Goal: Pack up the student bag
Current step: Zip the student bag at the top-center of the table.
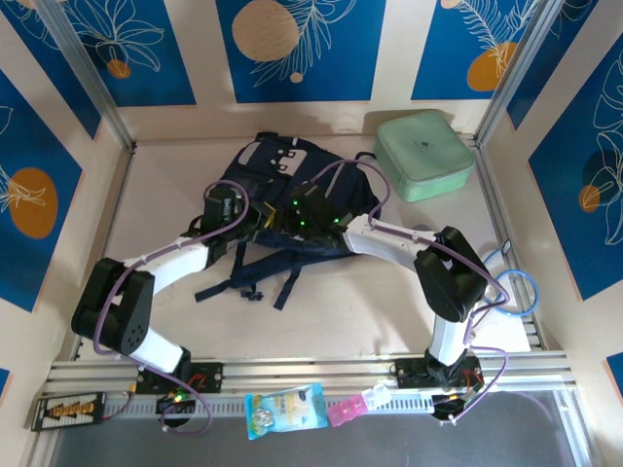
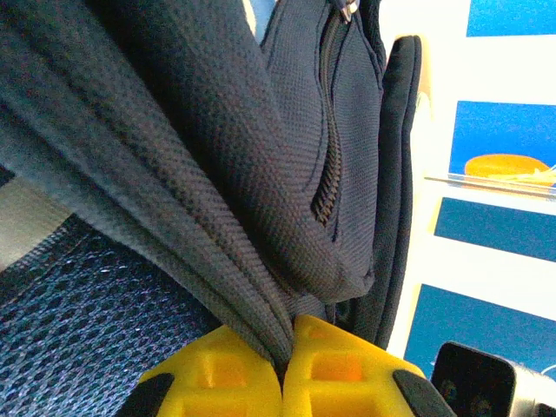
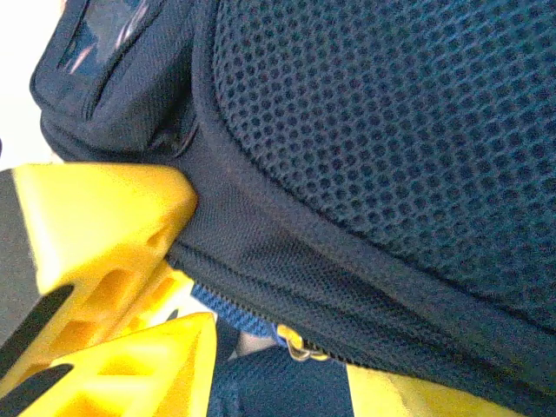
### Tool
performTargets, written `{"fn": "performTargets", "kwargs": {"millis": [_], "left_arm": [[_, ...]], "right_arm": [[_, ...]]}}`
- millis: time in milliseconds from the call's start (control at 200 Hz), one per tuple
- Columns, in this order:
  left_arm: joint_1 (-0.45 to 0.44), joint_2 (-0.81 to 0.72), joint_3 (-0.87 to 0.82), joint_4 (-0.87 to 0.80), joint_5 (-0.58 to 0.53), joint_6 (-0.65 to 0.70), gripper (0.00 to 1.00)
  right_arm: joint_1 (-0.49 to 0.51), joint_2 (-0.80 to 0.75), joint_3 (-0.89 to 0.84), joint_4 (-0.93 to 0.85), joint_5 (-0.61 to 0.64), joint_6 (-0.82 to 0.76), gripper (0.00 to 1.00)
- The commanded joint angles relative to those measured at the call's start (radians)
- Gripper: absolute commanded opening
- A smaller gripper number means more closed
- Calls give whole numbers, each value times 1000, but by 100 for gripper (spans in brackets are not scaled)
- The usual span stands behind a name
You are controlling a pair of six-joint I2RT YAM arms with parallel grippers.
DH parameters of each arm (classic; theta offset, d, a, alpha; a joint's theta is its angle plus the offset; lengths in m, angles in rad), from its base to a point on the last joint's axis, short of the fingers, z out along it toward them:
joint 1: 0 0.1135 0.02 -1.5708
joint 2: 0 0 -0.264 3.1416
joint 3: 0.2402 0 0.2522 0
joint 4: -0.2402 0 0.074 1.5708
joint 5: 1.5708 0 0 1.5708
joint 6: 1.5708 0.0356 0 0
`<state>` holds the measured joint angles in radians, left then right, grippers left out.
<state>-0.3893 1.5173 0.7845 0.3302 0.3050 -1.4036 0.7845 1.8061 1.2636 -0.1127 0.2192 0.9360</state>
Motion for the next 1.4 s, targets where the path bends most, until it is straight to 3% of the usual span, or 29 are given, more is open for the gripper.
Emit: {"fn": "performTargets", "kwargs": {"millis": [0, 270, 495, 580, 920, 1220, 1395], "left_arm": [[-17, -5, 22, 92, 92, -10, 4], [-18, -9, 26, 88, 98, -7, 4], [-19, -12, 27, 81, 97, 0, 3], [-20, -10, 27, 78, 95, 1, 3], [-20, -6, 24, 63, 82, 23, 3], [-15, 19, 19, 56, 67, 46, 3], [-14, 25, 32, 50, 64, 62, 2]], "right_arm": [[-14, 15, 33, 79, 183, -43, 44], [-13, 53, 107, 6, 286, -31, 32], [-21, 72, 142, 10, 274, 6, 35], [-27, 81, 168, 0, 264, 43, 31], [-77, 55, 191, -101, 118, 165, 9], [-171, -45, 112, -240, -149, 85, 4], [-202, -71, 75, -378, -186, -5, 4]]}}
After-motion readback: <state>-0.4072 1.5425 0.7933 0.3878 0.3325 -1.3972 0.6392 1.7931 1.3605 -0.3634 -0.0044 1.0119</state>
